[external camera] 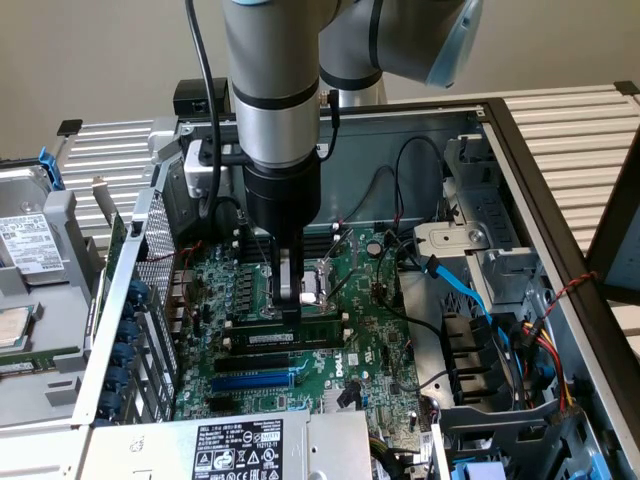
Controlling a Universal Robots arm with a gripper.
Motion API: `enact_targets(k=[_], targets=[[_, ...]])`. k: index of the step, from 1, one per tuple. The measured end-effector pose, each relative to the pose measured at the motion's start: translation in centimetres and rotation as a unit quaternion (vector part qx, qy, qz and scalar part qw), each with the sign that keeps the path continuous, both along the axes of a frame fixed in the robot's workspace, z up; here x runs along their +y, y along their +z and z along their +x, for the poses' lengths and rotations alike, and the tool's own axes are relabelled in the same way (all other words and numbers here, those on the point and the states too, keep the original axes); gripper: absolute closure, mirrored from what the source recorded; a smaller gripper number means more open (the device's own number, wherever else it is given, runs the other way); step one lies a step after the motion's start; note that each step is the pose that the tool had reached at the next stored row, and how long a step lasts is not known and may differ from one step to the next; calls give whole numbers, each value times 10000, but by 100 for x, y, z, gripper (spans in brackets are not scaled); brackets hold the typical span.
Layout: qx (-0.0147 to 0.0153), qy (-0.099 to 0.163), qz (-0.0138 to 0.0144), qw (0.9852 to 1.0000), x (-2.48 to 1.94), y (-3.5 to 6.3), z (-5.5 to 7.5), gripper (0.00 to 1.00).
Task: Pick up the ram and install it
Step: 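Press down the ram until it locks into place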
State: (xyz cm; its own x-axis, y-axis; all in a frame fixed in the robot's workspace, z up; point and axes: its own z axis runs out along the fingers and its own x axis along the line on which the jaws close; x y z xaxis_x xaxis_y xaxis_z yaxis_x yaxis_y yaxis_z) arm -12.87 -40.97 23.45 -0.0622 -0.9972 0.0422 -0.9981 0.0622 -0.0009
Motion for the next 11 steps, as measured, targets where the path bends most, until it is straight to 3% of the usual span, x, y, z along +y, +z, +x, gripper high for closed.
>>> enact_targets(k=[11], targets=[[0, 0, -1, 10000, 0, -26, 0, 90]])
